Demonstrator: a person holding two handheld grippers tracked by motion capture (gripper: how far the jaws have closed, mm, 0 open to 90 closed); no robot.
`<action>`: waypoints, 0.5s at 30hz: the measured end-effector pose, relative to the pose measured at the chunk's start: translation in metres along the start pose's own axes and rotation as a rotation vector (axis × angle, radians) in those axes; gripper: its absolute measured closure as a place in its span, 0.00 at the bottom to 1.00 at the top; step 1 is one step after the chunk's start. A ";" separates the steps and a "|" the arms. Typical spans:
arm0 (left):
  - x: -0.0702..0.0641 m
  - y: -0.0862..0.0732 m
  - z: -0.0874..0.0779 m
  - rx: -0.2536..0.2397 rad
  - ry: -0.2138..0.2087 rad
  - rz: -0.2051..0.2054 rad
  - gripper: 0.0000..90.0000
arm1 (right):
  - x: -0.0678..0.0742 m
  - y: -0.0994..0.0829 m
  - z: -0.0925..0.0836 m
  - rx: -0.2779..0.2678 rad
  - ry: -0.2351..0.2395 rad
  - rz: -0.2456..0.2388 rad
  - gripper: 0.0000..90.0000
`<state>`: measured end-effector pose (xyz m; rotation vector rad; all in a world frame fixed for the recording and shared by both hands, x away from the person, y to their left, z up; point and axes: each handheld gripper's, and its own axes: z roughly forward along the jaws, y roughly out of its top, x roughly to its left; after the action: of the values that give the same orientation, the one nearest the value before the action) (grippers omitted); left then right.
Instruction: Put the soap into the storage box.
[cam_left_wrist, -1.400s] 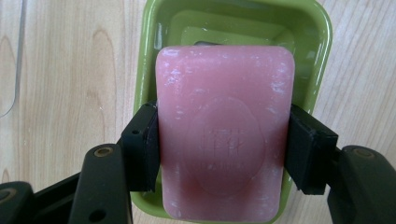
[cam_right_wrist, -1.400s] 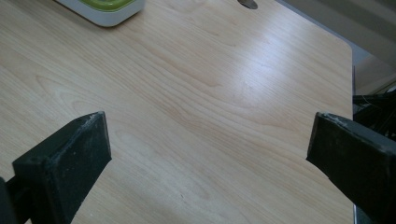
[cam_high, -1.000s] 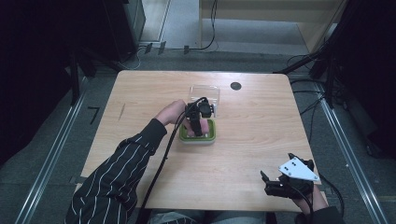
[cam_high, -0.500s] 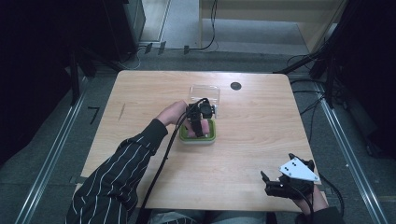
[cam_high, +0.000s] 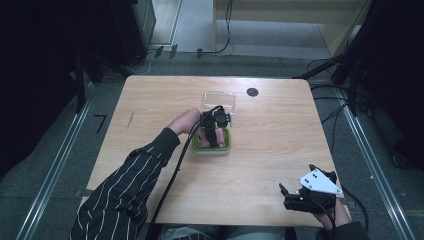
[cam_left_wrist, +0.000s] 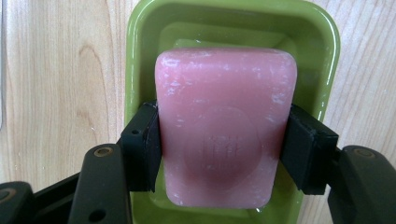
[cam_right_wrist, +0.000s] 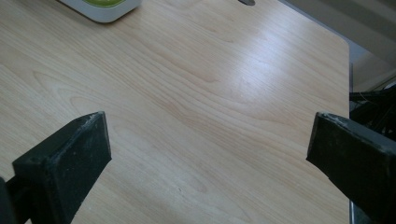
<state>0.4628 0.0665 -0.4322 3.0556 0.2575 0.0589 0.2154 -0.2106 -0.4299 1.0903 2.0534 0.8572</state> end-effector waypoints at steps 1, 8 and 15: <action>0.000 0.000 0.000 0.001 0.000 0.000 0.43 | 0.000 0.000 0.000 0.000 0.001 0.000 0.00; -0.001 0.001 -0.003 -0.022 0.008 -0.006 0.42 | 0.000 0.000 0.000 0.001 0.001 -0.003 0.00; 0.000 0.000 -0.005 -0.004 0.008 -0.025 0.35 | 0.001 0.001 0.001 0.000 0.004 -0.002 0.00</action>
<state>0.4630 0.0668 -0.4271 3.0476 0.2962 0.0695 0.2164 -0.2094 -0.4302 1.0875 2.0575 0.8596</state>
